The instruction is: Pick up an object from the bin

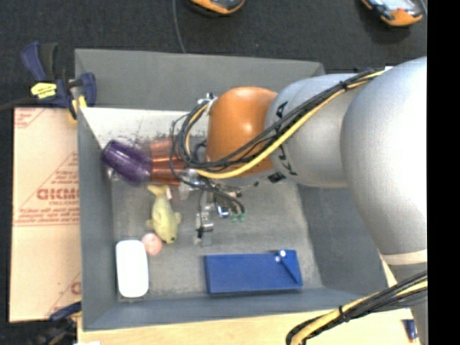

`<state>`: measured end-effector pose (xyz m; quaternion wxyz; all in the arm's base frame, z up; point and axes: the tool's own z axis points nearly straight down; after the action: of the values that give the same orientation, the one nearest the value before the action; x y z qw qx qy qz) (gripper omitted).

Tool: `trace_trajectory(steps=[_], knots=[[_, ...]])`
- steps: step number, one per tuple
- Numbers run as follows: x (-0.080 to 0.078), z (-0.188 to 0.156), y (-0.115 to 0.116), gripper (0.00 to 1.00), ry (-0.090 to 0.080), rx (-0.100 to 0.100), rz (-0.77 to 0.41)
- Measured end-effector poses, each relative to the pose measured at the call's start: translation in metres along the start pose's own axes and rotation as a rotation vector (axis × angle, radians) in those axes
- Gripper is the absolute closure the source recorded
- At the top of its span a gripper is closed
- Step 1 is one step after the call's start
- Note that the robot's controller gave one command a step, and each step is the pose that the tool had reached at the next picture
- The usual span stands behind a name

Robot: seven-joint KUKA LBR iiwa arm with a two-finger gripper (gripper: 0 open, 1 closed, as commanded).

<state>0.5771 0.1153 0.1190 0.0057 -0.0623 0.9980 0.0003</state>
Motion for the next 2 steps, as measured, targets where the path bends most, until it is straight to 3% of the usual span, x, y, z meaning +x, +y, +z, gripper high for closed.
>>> trace_trajectory(steps=[1, 2], knots=[[0.008, -0.002, -0.012, 0.00, -0.006, 0.004, -0.023], [-0.001, 0.031, 0.033, 0.00, -0.006, 0.000, 0.044]])
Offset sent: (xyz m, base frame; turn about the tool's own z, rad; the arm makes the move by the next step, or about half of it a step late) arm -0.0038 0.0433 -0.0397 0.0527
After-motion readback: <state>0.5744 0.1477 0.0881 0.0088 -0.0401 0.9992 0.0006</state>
